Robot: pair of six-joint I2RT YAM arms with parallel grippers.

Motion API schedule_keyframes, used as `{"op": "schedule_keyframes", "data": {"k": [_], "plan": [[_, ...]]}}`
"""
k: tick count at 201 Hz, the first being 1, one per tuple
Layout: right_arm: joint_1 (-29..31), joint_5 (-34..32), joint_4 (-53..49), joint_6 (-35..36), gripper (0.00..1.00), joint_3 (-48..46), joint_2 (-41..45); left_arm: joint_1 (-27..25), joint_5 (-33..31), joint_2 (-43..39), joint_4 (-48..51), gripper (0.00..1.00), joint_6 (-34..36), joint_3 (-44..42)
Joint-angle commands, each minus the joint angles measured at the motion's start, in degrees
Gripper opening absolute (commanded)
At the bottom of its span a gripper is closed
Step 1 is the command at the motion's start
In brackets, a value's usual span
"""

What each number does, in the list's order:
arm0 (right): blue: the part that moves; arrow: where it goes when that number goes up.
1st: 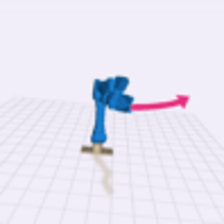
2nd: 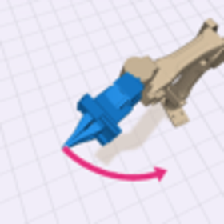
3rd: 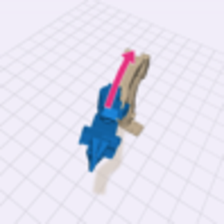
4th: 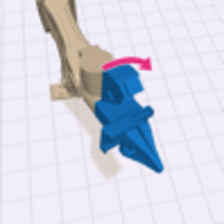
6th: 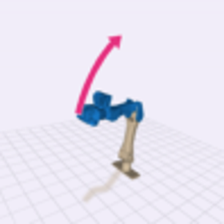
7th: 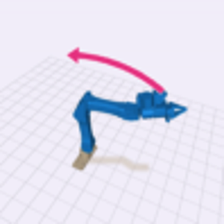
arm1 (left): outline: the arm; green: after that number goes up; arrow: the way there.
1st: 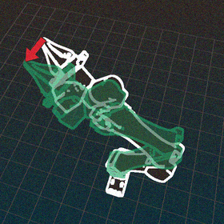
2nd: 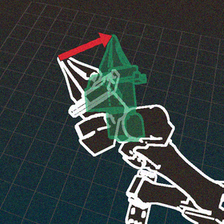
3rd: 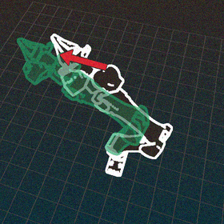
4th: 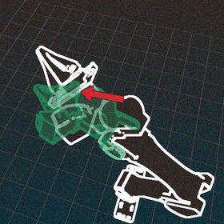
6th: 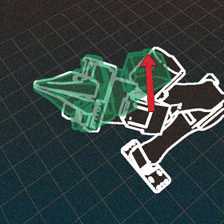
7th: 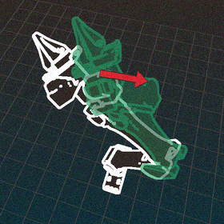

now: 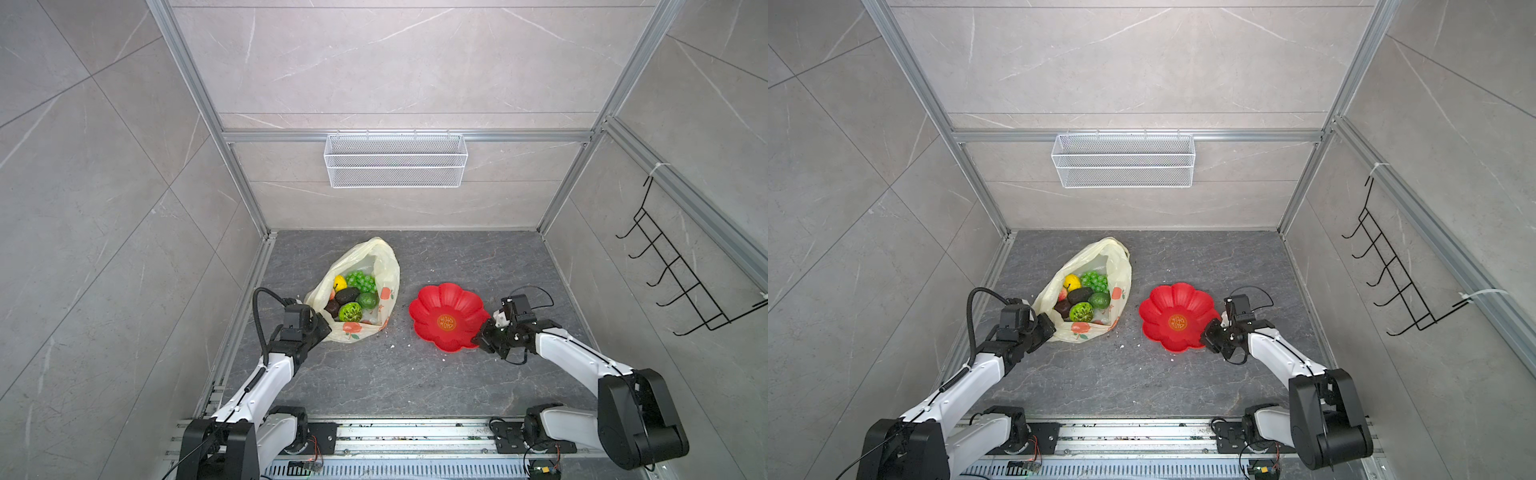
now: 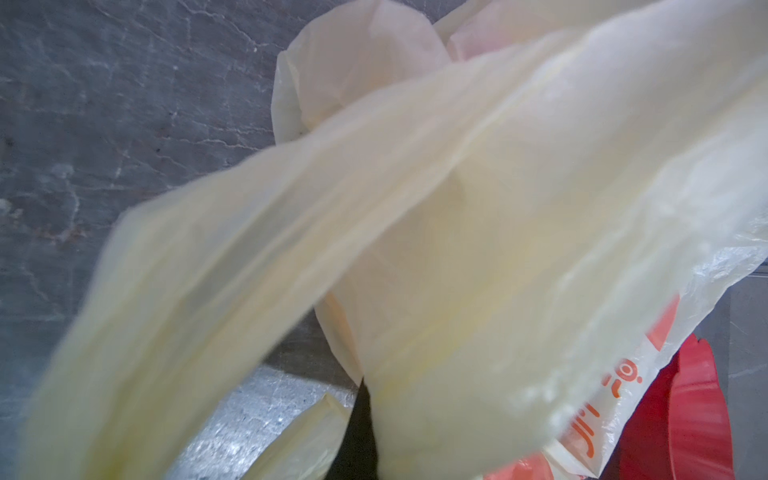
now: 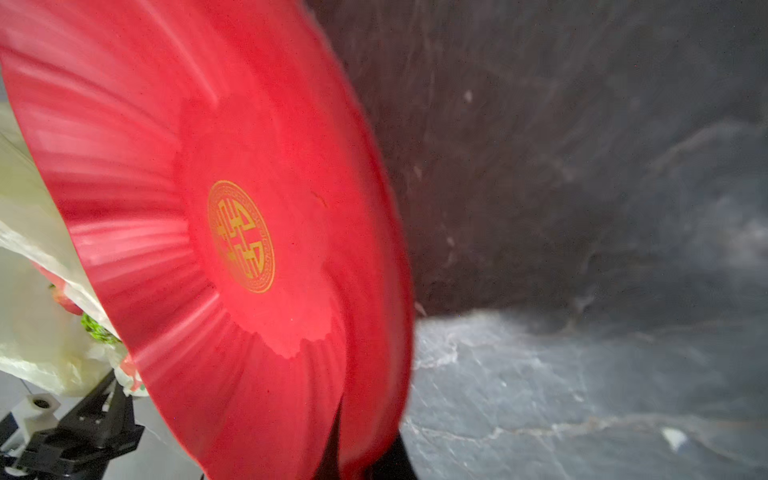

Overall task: Take the fake fruits out of the plastic bag
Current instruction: 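Drag the red plate next to the bag with the right gripper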

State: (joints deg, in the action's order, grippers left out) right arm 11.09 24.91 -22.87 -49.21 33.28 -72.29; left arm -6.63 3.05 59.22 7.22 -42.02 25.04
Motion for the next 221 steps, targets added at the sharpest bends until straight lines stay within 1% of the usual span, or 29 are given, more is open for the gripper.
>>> {"op": "schedule_keyframes", "data": {"k": [1, 34, 64, 92, 119, 151, 169, 203, 221], "plan": [[3.33, -1.06, -2.26, 0.9, 0.0, -1.12, 2.88, -0.65, -0.84, -2.56, 2.62, 0.0, 0.12, -0.98], [9.07, -3.54, -1.64, -0.75, 0.0, -2.03, 3.62, -1.25, -0.68, -4.72, 4.0, 0.0, -0.68, -2.36], [13.58, -6.26, -1.4, -1.77, 0.0, -1.43, 1.68, -1.58, -0.68, -6.71, 4.88, 0.0, -1.33, -2.94], [15.54, -9.13, -2.68, -1.69, 0.0, -0.64, 1.11, -2.34, -0.7, -8.43, 5.93, 0.0, -2.66, -3.57], [16.3, -12.35, -5.74, -0.43, 0.04, 0.87, 1.23, -3.7, -1.53, -11.04, 7.47, 0.0, -4.24, -4.92], [16.56, -14.56, -7.46, 0.52, 0.13, 2.17, 1.28, -4.49, -3.71, -15.15, 9.83, 0.0, -5.27, -6.13], [16.66, -15.69, -8.51, 1.0, 0.22, 3.21, 1.53, -4.53, -5.22, -16.63, 10.35, 0.0, -4.64, -6.15], [17.18, -19.48, -12.84, 2.04, 0.45, 6.17, 3.1, -4.5, -5.09, -13.07, 9.52, 0.0, -1.42, -3.47], [18.08, -23.05, -16.2, 2.28, 0.54, 8.59, 4.54, -4.51, -3.4, -10.58, 6.93, 0.0, -0.28, -2.42]]}}
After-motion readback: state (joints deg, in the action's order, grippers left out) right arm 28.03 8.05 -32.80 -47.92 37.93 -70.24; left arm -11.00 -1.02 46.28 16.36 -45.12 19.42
